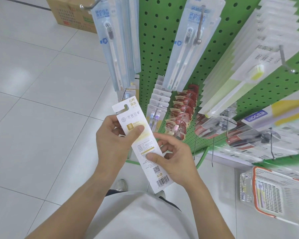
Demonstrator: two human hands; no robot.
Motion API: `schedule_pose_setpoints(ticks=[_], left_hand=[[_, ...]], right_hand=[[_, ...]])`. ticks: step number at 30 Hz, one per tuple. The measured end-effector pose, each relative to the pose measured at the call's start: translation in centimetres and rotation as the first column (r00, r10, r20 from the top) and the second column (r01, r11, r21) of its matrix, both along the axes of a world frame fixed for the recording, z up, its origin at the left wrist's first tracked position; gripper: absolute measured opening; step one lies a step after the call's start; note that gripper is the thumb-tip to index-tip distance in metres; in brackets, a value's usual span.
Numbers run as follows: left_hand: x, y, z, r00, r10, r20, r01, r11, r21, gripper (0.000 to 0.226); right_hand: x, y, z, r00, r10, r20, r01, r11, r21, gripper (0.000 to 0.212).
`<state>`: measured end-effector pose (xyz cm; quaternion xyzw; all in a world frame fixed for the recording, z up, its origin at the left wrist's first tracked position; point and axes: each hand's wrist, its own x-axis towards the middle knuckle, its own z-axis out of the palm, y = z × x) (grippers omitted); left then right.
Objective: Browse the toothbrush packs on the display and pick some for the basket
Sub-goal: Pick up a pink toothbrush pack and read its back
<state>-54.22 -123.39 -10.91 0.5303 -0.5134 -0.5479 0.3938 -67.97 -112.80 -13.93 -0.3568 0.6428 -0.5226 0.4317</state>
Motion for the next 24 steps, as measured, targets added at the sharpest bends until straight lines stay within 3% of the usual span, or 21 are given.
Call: schedule_pose_setpoints(ticks=[8,12,19,24], left_hand=[[0.06,-0.14,-0.05,0.996,0.044,-0.078,-0.039,0.998,0.057,0.028],[0.24,-0.35,-0.46,1.000,-0.021,-0.014,0.021,0.999,0.029,0.022],[0.48,0.25,-0.71,0.992,-0.126,0.019,0.125,0.992,0.025,0.040],[0.67,0.22,-0.55,0.997,-0.082,-0.010,0.082,0.996,0.025,0.038]], right_hand=[[-0.09,-0.09,-0.23,1.000,0.027,-0.007,-0.027,1.000,0.004,0.054],[-0.02,0.09,-0.69,0.999,0.045,0.016,-0.045,0.998,0.043,0.050],[0.08,0.36,-0.69,0.999,-0.024,0.026,0.023,0.999,0.033,0.047],[0.51,0.59,-0.47,1.000,0.005,0.027,-0.007,0.999,0.048,0.044]])
